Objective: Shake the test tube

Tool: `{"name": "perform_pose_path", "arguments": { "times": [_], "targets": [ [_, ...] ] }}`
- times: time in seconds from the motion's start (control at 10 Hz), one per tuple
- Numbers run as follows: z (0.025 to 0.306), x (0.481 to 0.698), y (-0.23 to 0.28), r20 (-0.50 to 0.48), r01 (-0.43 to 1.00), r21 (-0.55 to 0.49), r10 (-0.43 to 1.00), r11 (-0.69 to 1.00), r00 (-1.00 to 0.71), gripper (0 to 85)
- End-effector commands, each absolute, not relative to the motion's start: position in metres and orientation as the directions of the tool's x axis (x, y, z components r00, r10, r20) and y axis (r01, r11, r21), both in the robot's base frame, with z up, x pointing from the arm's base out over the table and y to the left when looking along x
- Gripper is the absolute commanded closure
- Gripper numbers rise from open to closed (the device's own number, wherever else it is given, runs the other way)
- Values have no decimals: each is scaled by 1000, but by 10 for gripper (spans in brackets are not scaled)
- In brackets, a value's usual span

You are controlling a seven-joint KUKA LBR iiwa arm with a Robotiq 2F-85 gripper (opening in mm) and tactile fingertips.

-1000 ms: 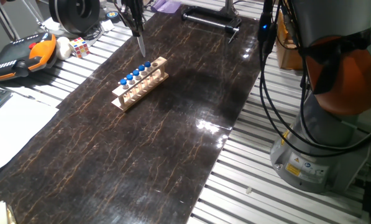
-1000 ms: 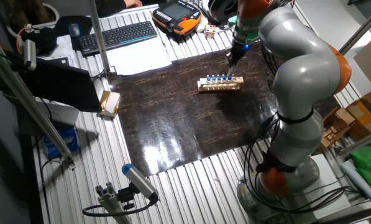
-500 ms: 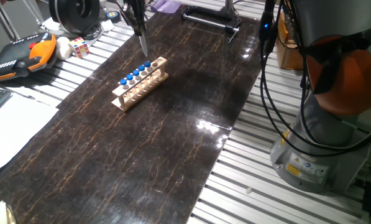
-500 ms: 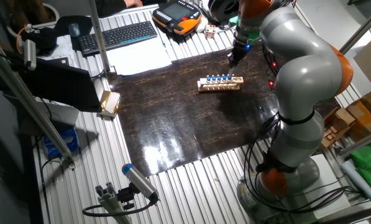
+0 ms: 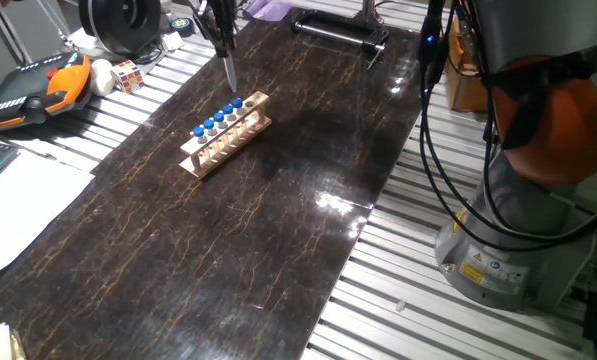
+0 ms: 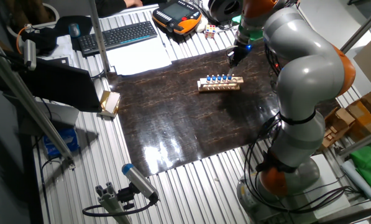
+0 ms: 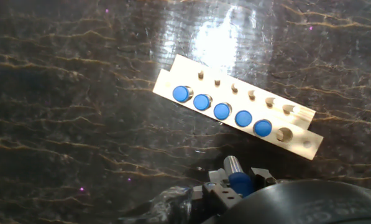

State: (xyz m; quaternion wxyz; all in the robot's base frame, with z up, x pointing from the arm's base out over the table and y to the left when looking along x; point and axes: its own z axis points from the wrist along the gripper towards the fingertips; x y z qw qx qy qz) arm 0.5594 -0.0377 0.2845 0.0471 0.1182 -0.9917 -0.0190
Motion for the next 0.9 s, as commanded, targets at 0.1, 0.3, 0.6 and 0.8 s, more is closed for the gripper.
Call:
{"name": "perform_pose_path", "arguments": {
  "times": [0.1,0.3,0.6,0.8],
  "targets": [
    [285,560,-40,94,-341,-164,-330,926,-939,783],
    [285,559,-39,50,-203,84,-207,976,-977,807],
    [286,559,-40,15,-152,154,-156,976,-988,813],
    [286,559,-39,12,-152,153,-156,976,-988,813]
  ]
}}
